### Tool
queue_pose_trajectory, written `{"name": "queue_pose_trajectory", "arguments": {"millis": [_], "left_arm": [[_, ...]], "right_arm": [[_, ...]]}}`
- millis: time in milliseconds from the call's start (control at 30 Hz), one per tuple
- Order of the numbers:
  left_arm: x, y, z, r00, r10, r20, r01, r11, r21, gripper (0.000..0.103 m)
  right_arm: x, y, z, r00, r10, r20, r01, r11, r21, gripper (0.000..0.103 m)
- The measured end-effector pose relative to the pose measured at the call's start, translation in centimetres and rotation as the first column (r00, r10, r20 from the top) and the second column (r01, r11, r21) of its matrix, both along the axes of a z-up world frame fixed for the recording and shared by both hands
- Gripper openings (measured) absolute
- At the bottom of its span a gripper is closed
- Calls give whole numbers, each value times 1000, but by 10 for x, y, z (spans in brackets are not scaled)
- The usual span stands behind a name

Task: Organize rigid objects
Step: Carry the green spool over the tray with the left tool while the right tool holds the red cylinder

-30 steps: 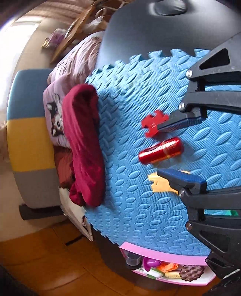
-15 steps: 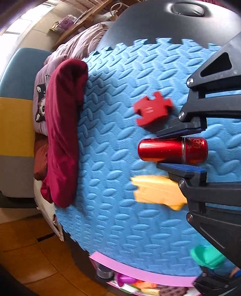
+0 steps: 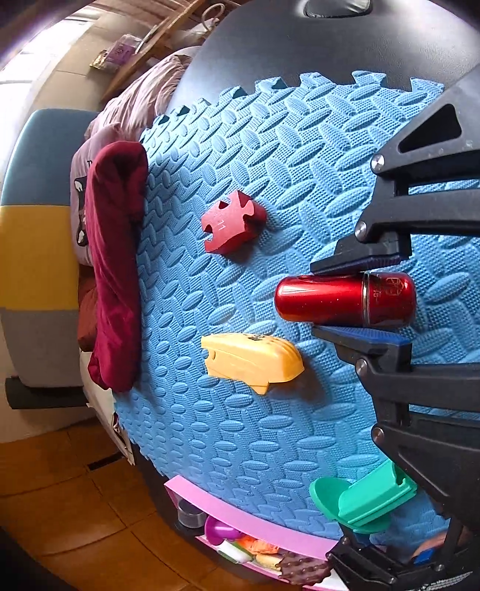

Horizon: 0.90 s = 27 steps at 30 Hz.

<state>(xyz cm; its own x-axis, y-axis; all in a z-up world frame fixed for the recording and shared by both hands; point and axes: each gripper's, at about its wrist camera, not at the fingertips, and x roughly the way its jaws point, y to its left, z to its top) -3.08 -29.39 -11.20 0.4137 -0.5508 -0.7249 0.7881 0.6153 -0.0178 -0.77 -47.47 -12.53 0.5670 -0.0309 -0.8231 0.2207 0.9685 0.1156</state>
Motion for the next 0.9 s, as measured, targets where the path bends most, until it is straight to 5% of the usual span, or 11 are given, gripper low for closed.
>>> {"name": "queue_pose_trajectory", "arguments": {"millis": [367, 600, 900], "left_arm": [[1, 5, 8, 999, 20, -47, -20, 1000, -12, 61], [-14, 27, 61, 1000, 17, 16, -15, 994, -109, 61], [19, 126, 115, 971, 238, -7, -234, 948, -215, 61]], "right_arm": [[0, 2, -1, 1000, 10, 25, -9, 1000, -30, 26], [0, 1, 0, 999, 10, 33, -9, 999, -34, 26], [-1, 6, 0, 999, 24, 45, -21, 997, -70, 26]]}}
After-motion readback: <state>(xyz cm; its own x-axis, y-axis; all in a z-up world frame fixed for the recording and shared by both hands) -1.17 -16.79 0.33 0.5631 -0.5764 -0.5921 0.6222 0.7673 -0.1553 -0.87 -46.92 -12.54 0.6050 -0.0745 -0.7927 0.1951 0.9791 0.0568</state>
